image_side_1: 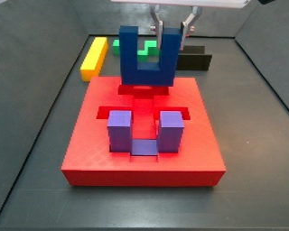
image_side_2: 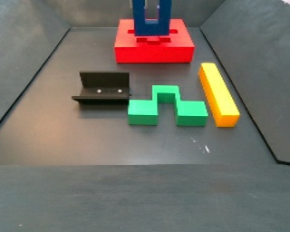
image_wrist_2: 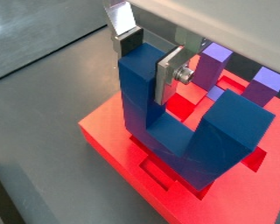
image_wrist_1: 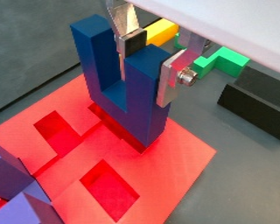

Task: Pick up the blue object. Move up. Move to above the board. Insert the blue object.
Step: Insert the blue object.

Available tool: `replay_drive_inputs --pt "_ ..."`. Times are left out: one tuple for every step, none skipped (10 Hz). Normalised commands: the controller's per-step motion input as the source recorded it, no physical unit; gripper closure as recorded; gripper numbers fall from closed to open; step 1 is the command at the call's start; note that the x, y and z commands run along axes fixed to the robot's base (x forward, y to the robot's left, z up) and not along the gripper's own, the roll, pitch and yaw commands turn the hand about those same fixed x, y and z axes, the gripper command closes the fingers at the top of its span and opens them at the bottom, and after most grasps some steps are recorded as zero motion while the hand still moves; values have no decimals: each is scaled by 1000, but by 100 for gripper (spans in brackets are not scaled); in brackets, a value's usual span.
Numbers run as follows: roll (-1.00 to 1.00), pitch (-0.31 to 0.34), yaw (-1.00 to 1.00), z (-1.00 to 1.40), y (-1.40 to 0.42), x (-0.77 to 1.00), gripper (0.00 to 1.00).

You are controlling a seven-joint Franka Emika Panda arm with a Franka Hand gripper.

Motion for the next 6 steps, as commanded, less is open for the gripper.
replay_drive_inputs --pt "139 -6 246 -149 -51 0 100" --pt "120 0 94 -109 -123 -9 100" --pt "114 0 0 -103 -117 -9 100" --pt "117 0 0 -97 -103 0 100" --pt "160 0 -20 -89 -106 0 100" --pt "191 34 -174 -80 0 163 100"
